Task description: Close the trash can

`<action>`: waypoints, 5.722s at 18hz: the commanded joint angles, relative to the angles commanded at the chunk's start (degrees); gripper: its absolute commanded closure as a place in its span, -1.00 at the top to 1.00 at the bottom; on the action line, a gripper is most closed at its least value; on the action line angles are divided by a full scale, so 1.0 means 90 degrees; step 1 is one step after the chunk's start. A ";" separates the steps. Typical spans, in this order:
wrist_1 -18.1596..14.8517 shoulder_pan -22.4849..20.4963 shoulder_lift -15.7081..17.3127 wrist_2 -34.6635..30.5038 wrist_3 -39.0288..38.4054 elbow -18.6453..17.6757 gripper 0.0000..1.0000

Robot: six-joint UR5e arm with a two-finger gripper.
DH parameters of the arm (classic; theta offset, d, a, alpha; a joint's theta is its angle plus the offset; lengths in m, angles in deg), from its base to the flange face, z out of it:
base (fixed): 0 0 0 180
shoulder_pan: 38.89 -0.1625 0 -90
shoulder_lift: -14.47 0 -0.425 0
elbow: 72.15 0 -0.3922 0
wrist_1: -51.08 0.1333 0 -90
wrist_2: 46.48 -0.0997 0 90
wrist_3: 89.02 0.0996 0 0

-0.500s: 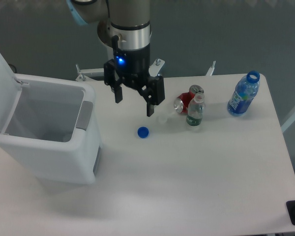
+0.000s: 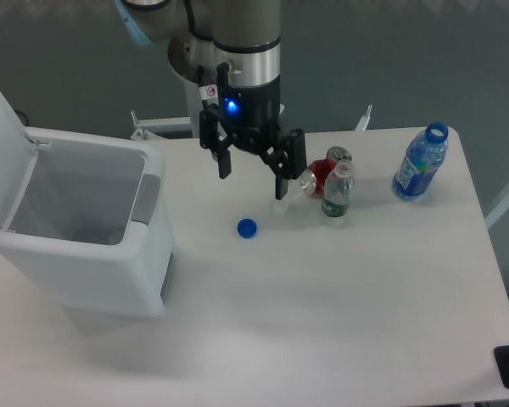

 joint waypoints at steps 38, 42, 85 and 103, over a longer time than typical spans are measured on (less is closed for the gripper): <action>0.0243 0.1474 0.1563 0.2617 -0.4074 0.0303 1.00; 0.0322 0.1611 0.1515 0.3153 -0.4045 0.0303 1.00; 0.0898 0.3330 0.0656 0.3662 -0.3986 0.0322 1.00; 0.1015 0.3477 0.0206 0.3487 -0.4006 0.0293 1.00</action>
